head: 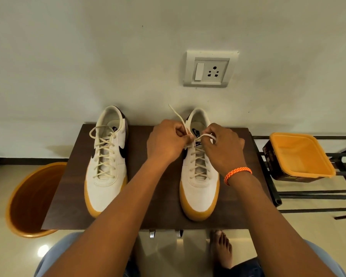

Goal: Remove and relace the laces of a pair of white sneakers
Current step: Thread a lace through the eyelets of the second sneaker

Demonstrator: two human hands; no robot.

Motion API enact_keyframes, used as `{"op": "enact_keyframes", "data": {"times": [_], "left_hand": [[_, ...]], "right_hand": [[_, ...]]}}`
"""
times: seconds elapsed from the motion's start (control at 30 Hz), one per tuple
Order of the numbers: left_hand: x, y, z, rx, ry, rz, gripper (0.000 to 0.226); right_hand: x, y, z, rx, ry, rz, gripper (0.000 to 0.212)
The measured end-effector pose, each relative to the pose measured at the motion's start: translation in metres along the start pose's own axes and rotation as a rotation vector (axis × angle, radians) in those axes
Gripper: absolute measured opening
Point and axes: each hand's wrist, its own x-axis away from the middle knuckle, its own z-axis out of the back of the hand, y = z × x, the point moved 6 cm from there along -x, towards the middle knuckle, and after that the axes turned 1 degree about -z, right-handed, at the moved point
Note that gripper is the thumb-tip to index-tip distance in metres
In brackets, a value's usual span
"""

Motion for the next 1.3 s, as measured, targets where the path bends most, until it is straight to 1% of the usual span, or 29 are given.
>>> {"op": "enact_keyframes", "data": {"times": [0.1,0.17,0.23,0.3,0.37,0.4,0.43,0.5,0.57,0.6,0.67,0.77,0.87,1.07,1.13,1.2,1.27,1.3], "left_hand": [[0.0,0.005,0.004,-0.037,0.042,-0.037,0.009],[-0.001,0.006,0.007,0.002,0.055,-0.043,0.008],[-0.004,0.004,0.011,0.155,0.066,-0.033,0.004],[-0.006,0.004,0.017,0.411,0.087,-0.003,0.003],[-0.007,0.002,0.026,0.66,0.146,0.022,0.001],[-0.008,0.002,0.03,0.735,0.163,0.036,0.001],[-0.008,0.001,0.03,0.756,0.155,0.049,0.004],[-0.009,0.001,0.023,0.661,0.05,0.074,0.01],[-0.006,-0.003,0.008,0.449,-0.069,0.086,0.015],[-0.005,-0.005,0.001,0.338,-0.091,0.078,0.015],[-0.002,-0.007,-0.006,0.162,-0.062,0.038,0.011],[-0.002,-0.003,-0.002,0.058,0.027,0.013,0.01],[-0.002,0.004,0.007,0.069,0.088,-0.011,0.007],[-0.008,0.004,0.029,0.33,0.155,0.003,0.004],[-0.007,0.004,0.029,0.377,0.154,0.007,0.004],[-0.007,0.001,0.027,0.392,0.138,0.046,0.009],[-0.008,-0.009,0.026,0.345,0.088,0.129,0.017],[-0.009,-0.014,0.026,0.271,0.042,0.166,0.025]], "right_hand": [[0.001,0.003,-0.007,0.05,-0.06,0.0,0.012],[0.001,0.003,-0.007,0.074,-0.07,0.005,0.011],[0.002,0.001,-0.006,0.082,-0.066,0.007,0.009],[0.002,0.0,-0.004,0.09,-0.062,0.009,0.009],[0.003,-0.002,-0.004,0.099,-0.067,0.015,0.011],[0.003,-0.002,-0.004,0.1,-0.062,0.021,0.011],[0.003,-0.003,-0.003,0.093,-0.051,0.025,0.01],[0.002,-0.003,-0.001,0.04,-0.014,0.015,0.009],[0.001,-0.002,0.0,-0.016,0.015,-0.005,0.011],[0.001,-0.002,-0.001,-0.018,0.019,-0.006,0.011],[0.002,-0.003,-0.002,0.005,0.015,0.005,0.012],[0.001,-0.001,-0.002,0.025,-0.003,0.004,0.011],[0.001,0.001,-0.005,0.082,-0.047,0.018,0.011],[0.004,0.0,-0.006,0.078,-0.1,0.034,0.012],[0.005,-0.001,-0.007,0.079,-0.114,0.037,0.013],[0.005,-0.001,-0.007,0.066,-0.112,0.034,0.016],[0.006,-0.004,-0.006,0.032,-0.09,0.045,0.022],[0.007,-0.007,-0.005,0.009,-0.071,0.073,0.025]]}}
